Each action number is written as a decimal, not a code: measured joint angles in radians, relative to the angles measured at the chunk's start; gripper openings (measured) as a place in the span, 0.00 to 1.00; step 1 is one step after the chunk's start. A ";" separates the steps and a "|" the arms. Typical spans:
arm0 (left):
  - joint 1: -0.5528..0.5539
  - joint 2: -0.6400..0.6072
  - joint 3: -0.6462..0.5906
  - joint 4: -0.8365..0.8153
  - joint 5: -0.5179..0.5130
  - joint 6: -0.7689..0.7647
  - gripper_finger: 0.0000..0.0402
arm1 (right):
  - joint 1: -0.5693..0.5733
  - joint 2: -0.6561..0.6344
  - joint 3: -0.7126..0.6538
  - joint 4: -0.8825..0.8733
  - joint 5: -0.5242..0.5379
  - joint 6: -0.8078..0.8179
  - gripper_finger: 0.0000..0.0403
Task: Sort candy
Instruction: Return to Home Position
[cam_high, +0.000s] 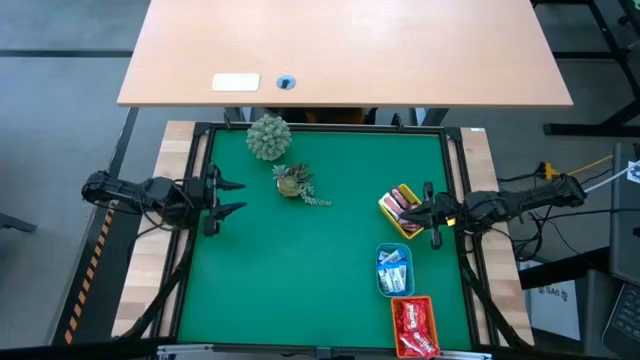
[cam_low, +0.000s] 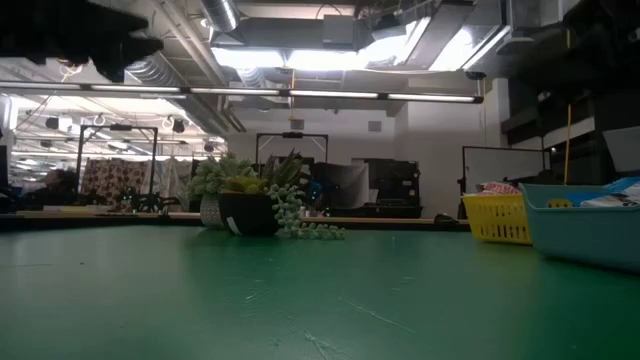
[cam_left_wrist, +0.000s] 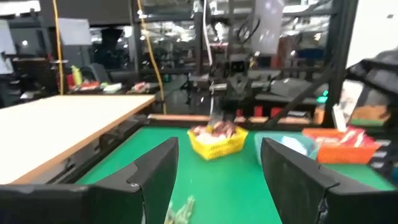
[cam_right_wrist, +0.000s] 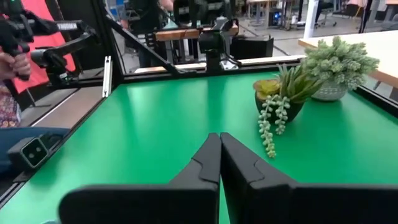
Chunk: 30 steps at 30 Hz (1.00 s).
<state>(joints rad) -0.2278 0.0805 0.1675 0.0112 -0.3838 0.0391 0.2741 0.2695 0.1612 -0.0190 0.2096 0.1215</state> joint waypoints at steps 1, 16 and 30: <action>0.010 -0.007 -0.019 0.003 0.000 0.000 0.56 | 0.000 0.000 -0.018 0.026 0.004 0.000 0.01; 0.207 -0.078 -0.152 0.014 0.159 -0.032 0.56 | -0.036 0.002 -0.154 0.185 0.015 -0.001 0.00; 0.283 -0.074 -0.159 0.019 0.256 -0.001 0.56 | -0.257 -0.001 -0.154 0.206 -0.217 -0.025 0.00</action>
<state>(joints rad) 0.0551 0.0065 0.0082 0.0303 -0.1276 0.0381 0.0167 0.2688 0.0073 0.1873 -0.0071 0.0968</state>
